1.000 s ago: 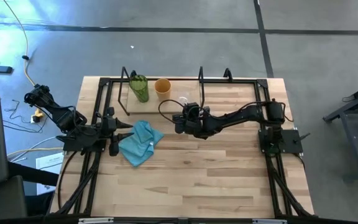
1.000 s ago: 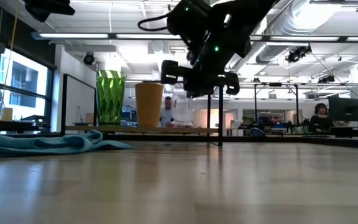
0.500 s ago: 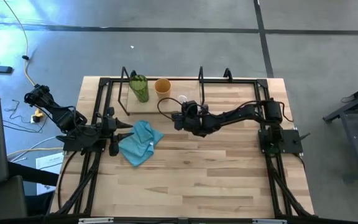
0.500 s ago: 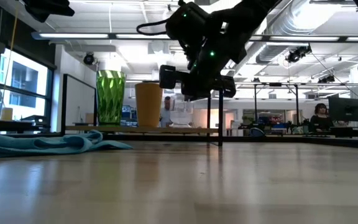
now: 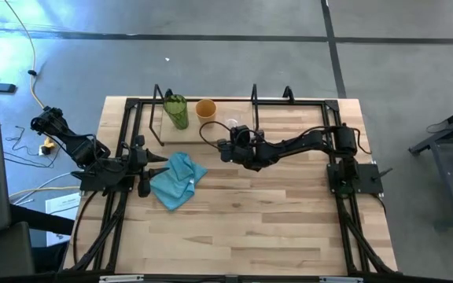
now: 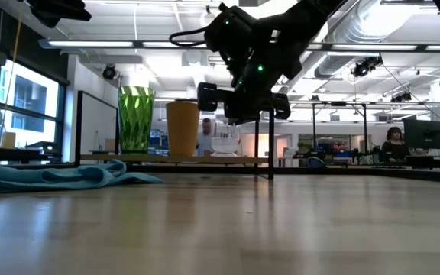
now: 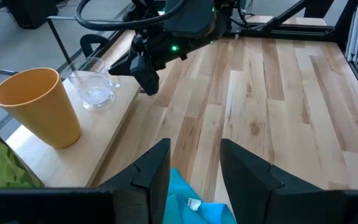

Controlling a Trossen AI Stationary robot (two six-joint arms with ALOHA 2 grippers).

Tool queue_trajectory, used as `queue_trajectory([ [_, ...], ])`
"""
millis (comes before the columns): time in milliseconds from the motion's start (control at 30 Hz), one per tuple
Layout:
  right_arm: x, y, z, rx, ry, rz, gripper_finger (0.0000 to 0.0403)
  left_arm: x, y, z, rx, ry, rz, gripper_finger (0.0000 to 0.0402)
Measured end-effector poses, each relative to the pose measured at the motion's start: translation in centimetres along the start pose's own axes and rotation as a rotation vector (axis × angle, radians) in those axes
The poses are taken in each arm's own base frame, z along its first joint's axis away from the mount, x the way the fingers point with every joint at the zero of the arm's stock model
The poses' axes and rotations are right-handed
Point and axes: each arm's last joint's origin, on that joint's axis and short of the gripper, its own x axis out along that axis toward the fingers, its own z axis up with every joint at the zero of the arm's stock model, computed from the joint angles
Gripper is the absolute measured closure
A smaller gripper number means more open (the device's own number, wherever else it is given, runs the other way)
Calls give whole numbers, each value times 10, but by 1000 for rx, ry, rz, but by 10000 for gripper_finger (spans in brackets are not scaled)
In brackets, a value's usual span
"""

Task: Stack small to large cups/mugs on shelf
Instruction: Put the transparent mug on the shelf

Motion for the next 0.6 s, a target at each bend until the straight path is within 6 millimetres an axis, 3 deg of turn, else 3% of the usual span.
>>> queue_trajectory([
  [600, 8, -3, 4, 61, -1, -12, 398, 0, 0, 0, -1, 0, 0, 273],
])
